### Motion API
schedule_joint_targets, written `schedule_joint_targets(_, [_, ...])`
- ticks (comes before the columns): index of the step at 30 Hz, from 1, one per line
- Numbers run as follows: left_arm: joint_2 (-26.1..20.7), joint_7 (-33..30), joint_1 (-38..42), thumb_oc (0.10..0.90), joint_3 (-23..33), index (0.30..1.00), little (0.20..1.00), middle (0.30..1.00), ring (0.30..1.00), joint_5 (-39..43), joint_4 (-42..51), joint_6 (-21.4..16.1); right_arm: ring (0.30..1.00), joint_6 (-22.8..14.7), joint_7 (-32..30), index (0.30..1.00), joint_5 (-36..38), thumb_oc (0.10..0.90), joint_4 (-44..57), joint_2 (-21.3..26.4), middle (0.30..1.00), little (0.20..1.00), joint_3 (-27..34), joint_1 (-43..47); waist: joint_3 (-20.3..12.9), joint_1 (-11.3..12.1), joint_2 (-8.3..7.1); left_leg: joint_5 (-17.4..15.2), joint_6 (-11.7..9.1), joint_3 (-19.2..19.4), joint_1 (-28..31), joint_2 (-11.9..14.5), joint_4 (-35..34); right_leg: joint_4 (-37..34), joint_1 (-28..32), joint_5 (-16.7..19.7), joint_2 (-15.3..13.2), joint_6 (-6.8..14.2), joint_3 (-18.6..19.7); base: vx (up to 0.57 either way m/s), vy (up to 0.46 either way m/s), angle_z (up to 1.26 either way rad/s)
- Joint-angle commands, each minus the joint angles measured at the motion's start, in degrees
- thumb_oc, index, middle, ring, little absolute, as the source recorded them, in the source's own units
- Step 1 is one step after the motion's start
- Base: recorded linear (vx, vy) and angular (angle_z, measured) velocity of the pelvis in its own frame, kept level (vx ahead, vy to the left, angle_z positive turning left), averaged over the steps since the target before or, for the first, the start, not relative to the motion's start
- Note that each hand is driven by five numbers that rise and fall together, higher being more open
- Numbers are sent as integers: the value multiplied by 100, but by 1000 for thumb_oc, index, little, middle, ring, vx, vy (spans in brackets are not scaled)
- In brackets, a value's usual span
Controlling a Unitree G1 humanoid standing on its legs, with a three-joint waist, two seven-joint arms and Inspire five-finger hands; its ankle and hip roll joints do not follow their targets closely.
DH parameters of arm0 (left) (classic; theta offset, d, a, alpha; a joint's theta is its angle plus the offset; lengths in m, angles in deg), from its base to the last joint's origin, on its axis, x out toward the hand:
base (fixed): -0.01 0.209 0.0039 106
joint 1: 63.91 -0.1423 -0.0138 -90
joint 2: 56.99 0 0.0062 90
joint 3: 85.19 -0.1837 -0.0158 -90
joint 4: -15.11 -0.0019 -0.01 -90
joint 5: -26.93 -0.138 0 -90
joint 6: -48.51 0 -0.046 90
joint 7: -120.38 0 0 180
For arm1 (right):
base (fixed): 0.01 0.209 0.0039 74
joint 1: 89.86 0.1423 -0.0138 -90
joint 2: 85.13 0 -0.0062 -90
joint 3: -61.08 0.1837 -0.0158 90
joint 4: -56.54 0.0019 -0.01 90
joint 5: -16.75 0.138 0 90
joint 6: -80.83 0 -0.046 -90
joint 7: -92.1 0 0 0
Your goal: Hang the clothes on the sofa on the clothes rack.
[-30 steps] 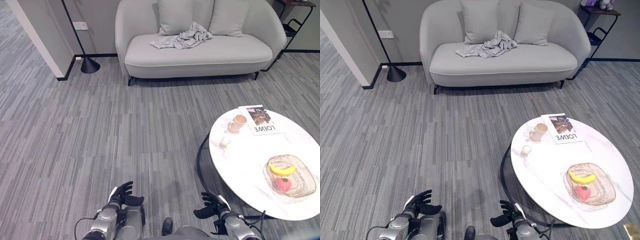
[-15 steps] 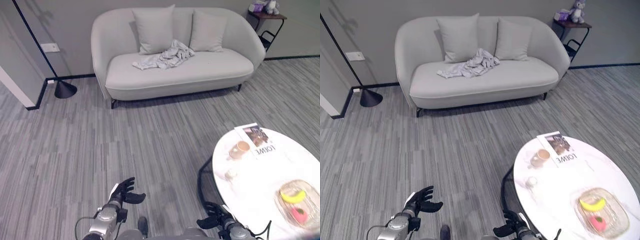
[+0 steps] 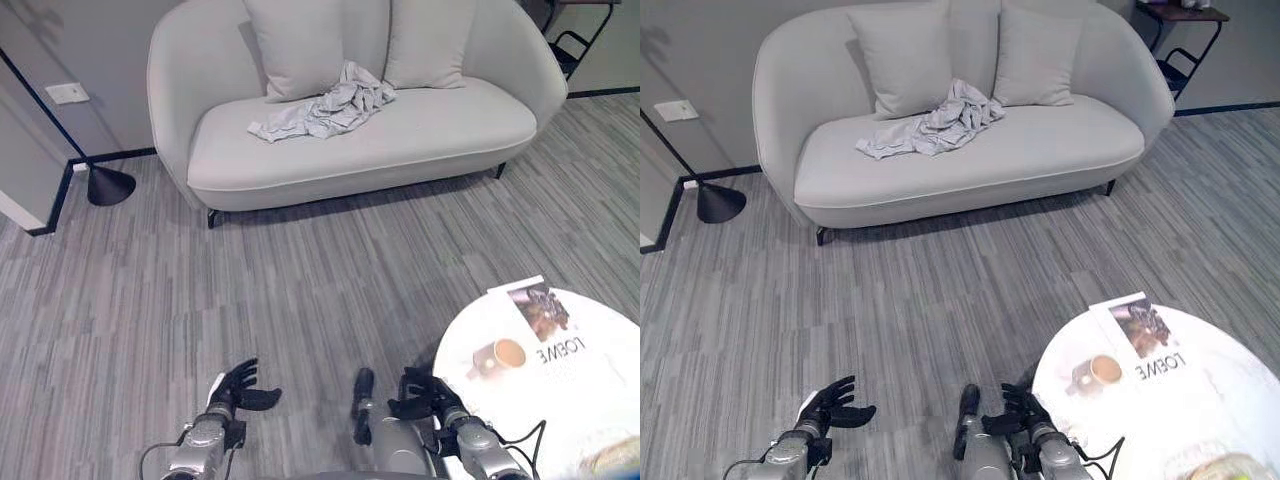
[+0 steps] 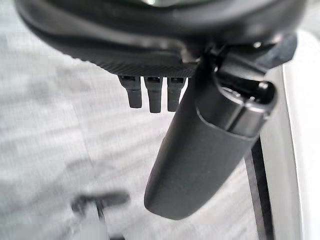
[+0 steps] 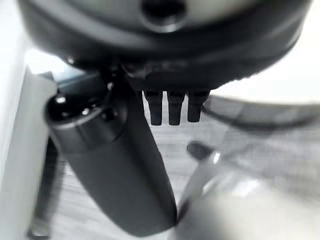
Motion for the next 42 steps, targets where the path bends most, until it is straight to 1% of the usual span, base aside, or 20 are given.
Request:
schedule_joint_targets(1, [-336,196,87,800,-70,900,900,900,900,355,841,-290,900,-300,-27,900,205,800,499,327,900,900,-86,-20,-13,-24,-52,1368,207,145,-660,-144,1594,-889,771,-30,98,-57,239,706,-617,-19])
schedule_joint_targets(2, [-330,187,31,800,-46,900,900,900,900,409,834,-227,900,-281,-90,900,284,800,406,420,900,900,-65,67,151,131,-116,1468,239,371,-1193,42,2845,-889,1232,-355,253,-325,294,343,-294,-17])
schedule_joint_targets(4, [-308,142,39,800,3,900,900,900,900,484,808,-214,900,-259,-108,900,302,800,350,412,900,900,-91,151,192,215,-154,1255,291,492,-1587,22,3060,-889,1369,-502,265,-350,359,493,-282,-38])
schedule_joint_targets(7, [-246,105,-41,800,80,900,900,900,900,598,896,-279,900,-270,-74,900,287,800,444,430,900,900,-137,174,130,530,-208,948,367,780,-2471,-97,1514,-889,1923,-923,259,-239,599,679,-98,-39])
schedule_joint_targets(10, [-275,106,-94,800,129,900,900,900,900,509,1040,-277,900,-338,-100,900,202,800,413,461,900,900,-170,200,43,681,-91,1301,313,1095,-2413,-164,-1424,-889,2411,-1276,297,-50,497,615,67,-42])
schedule_joint_targets(14, [-243,38,-131,800,342,900,900,900,900,527,875,-273,900,-312,-62,900,-16,800,350,421,900,900,-241,277,-124,743,-108,1423,259,1681,-2651,-47,-2290,-889,2998,-1430,254,98,662,679,83,-15])
schedule_joint_targets(17, [-263,53,-265,800,424,900,900,900,900,507,871,-278,900,-297,43,900,-163,800,346,348,900,900,-291,210,-315,878,-130,1721,356,1557,-2511,-175,-2290,-667,3153,-1434,121,199,827,747,142,-55])
schedule_joint_targets(18, [-282,30,-235,800,427,900,900,900,900,483,782,-272,900,-314,58,900,-194,800,178,260,900,900,-318,180,-517,1011,-357,1674,575,1530,-2386,-522,-2216,154,3032,-742,-263,541,844,670,160,-69])
schedule_joint_targets(20, [-308,33,-179,800,411,900,900,900,900,492,771,-259,900,-317,77,900,-149,800,87,194,900,900,-326,162,-466,1003,-446,1354,809,1516,-2069,-798,-2142,1672,2518,376,-520,840,937,595,165,-43])
schedule_joint_targets(21, [-309,33,-179,800,412,900,900,900,900,492,772,-259,900,-318,77,900,-149,800,87,193,900,900,-326,163,-467,1009,-450,1351,811,1524,-2070,-802,-2142,1681,2510,371,-527,843,945,498,159,0])
schedule_joint_targets(22, [-419,39,-67,800,331,900,900,900,900,463,802,-261,900,-307,79,900,-150,800,174,147,900,900,-307,141,-325,862,-380,1014,1043,1409,-1583,-944,-2206,3059,1834,1002,-665,798,932,499,140,17])
schedule_joint_targets(25, [-489,23,46,800,229,900,900,900,900,377,865,-226,900,-268,44,900,-84,800,254,119,900,900,-204,132,-232,708,-244,733,1153,1261,-1090,-954,-2290,3528,1214,663,-1069,625,607,502,81,60])
schedule_joint_targets(27, [-557,18,159,800,149,900,900,900,900,378,1073,-272,900,-262,51,900,-1,800,490,164,900,900,-113,30,-136,478,-76,386,1054,1068,-603,-905,-2290,2229,829,23,-1432,403,-146,559,-119,63])
schedule_joint_targets(29, [-578,14,160,800,128,900,900,900,900,354,1192,-268,900,-245,41,900,-20,800,522,200,900,900,-69,-19,-121,411,-55,268,970,969,-461,-889,-2290,1553,798,12,-1415,453,-309,442,-210,68])
schedule_joint_targets(32, [-565,-44,253,800,253,900,900,900,900,323,1239,-309,900,-200,48,900,62,800,523,142,900,900,19,-46,-27,254,-136,-60,691,807,-68,-775,-2290,-740,610,213,-1039,737,109,538,-380,48])
schedule_joint_targets(33, [-528,-78,287,800,316,900,900,900,900,290,1244,-364,900,-183,62,900,-20,800,502,117,900,900,-9,-26,13,229,-182,-197,562,762,170,-682,-2290,-889,235,256,-989,926,456,604,-436,30])
schedule_joint_targets(37, [-461,-55,159,800,356,900,900,900,900,403,1429,-413,900,-186,94,900,-88,800,444,186,900,900,-46,-62,-4,257,-212,-248,417,378,362,-442,-1876,-889,465,341,-836,801,599,414,-368,57])
schedule_joint_targets(39, [-416,-90,88,800,326,900,900,900,900,483,1546,-410,900,-186,102,900,-163,800,339,292,900,900,-102,-6,31,228,-179,219,284,211,44,-184,-858,-717,641,300,-657,538,645,353,-545,79])
schedule_joint_targets(40, [-396,-43,67,800,277,900,900,900,900,631,1713,-385,900,-250,8,900,-65,800,454,423,900,900,-82,10,148,257,-252,761,338,51,-802,-15,781,-736,947,77,-524,252,519,190,-467,70])
schedule_joint_targets(42, [-405,-102,128,800,210,900,900,900,900,584,1832,-327,900,-207,-106,900,-3,800,528,577,900,900,27,39,290,333,-315,839,413,250,-1423,22,1454,-863,1341,-167,-369,54,428,271,-440,29])
